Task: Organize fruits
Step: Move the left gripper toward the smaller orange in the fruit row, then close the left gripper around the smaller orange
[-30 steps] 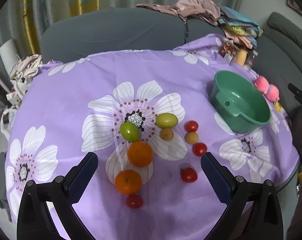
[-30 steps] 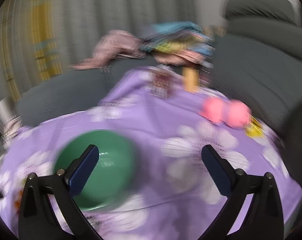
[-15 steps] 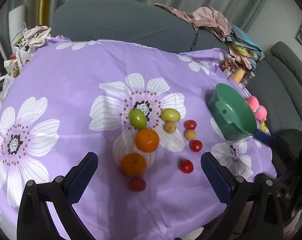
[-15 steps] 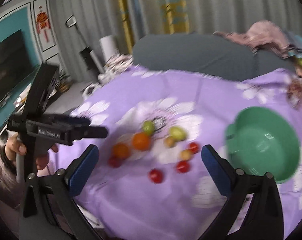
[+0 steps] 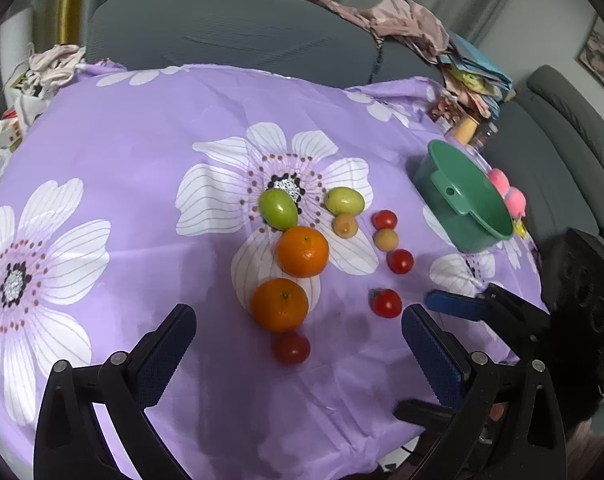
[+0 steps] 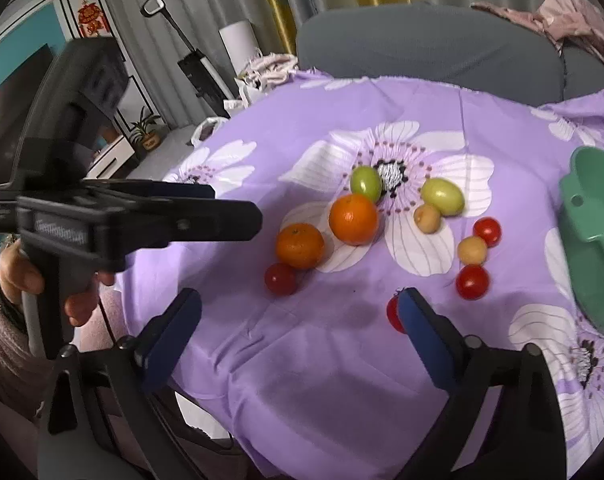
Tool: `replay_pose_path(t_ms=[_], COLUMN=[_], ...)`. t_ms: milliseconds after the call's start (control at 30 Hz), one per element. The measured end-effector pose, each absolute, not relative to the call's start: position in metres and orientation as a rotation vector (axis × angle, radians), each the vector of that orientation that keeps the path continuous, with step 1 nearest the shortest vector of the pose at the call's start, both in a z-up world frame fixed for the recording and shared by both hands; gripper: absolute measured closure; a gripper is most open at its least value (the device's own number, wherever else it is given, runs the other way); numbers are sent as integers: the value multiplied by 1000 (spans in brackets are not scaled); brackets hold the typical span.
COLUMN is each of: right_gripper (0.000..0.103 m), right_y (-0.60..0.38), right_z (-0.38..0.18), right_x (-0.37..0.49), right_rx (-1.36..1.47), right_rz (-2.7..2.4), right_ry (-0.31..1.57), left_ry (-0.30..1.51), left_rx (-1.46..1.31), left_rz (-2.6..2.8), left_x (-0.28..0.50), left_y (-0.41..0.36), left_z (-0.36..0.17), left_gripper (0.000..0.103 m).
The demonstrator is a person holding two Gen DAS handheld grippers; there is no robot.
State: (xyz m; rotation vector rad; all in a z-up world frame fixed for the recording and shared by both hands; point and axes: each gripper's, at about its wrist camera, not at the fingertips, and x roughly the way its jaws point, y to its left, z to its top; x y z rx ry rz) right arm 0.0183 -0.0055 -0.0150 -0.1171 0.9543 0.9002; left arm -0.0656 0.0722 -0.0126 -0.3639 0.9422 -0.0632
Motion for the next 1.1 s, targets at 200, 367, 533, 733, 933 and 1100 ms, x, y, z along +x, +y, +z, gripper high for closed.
replay_pose_path(t_ms=[200,367,533,733,933,1100], right_gripper=[14,21,29,36,42,45], right_y=[2,5,11,17,25,35], right_z=[-27,-35,-40,-51,-62,-62], right_x=[32,41,46,55,65,72], right_rx=[-78,-37,3,24,25,26], right_rz=[914,945,976,970,952,961], right_ry=[1016,1045,1069,1111,1158,1160], left_ry=[956,947,970,1023,1070,1111], left_rx=[-363,-322,-306,-318,-367,-379], left_rz=[-79,-100,-129,-115,-107,-95], left_x=[-58,-51,-43,-33,-24,-22], left_y=[75,68,64,68,72,74], left_z=[-20,-19,-25,-36,-46,-52], left_gripper=[1,3,18,22,39,39])
